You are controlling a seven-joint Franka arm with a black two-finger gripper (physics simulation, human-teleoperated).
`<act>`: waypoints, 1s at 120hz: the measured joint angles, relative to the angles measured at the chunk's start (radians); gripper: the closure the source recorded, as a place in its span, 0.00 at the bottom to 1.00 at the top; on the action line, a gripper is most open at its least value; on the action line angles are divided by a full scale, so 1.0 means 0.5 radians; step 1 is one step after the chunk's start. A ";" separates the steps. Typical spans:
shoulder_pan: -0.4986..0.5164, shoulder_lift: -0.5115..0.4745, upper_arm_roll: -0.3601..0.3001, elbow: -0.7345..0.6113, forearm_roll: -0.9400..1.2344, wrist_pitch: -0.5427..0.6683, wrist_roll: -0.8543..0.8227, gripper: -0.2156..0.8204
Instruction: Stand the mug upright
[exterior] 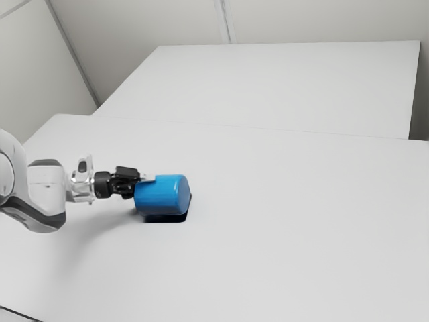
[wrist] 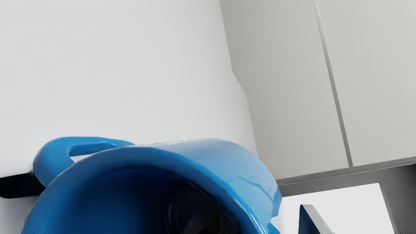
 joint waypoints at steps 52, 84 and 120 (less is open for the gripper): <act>-0.001 -0.208 -0.138 0.379 0.317 0.141 0.037 0.93; -0.010 -0.230 -0.464 0.812 2.241 0.631 -0.617 0.96; -0.040 -0.205 -0.550 0.767 2.978 1.192 -1.478 0.96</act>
